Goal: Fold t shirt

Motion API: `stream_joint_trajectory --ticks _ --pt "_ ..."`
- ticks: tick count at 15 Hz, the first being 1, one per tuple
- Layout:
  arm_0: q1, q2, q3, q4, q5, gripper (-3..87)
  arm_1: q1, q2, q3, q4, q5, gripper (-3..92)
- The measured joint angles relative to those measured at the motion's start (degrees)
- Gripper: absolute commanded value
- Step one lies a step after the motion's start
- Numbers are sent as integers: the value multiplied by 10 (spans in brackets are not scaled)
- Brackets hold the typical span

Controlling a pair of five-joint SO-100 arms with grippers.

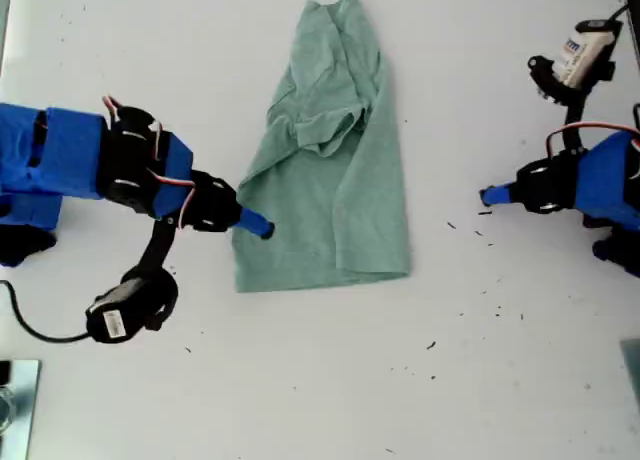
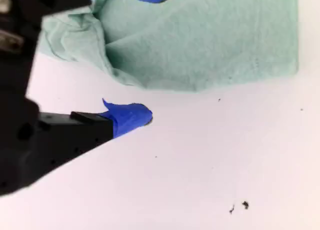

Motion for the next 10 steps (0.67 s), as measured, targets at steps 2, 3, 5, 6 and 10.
stream_joint_trajectory --ticks 2,3,5,6,10 --pt "11 -67 16 -41 -24 223 -11 0 0 0 0 23" --pt "15 -87 22 -54 -30 128 -12 0 1 0 2 23" --pt "18 -120 39 -99 -45 -1 -17 0 1 0 2 23" --pt "18 -123 36 -111 -58 -2 -17 0 1 0 2 23" --pt "30 -1 -29 -5 -83 -2 -17 0 1 0 2 23"
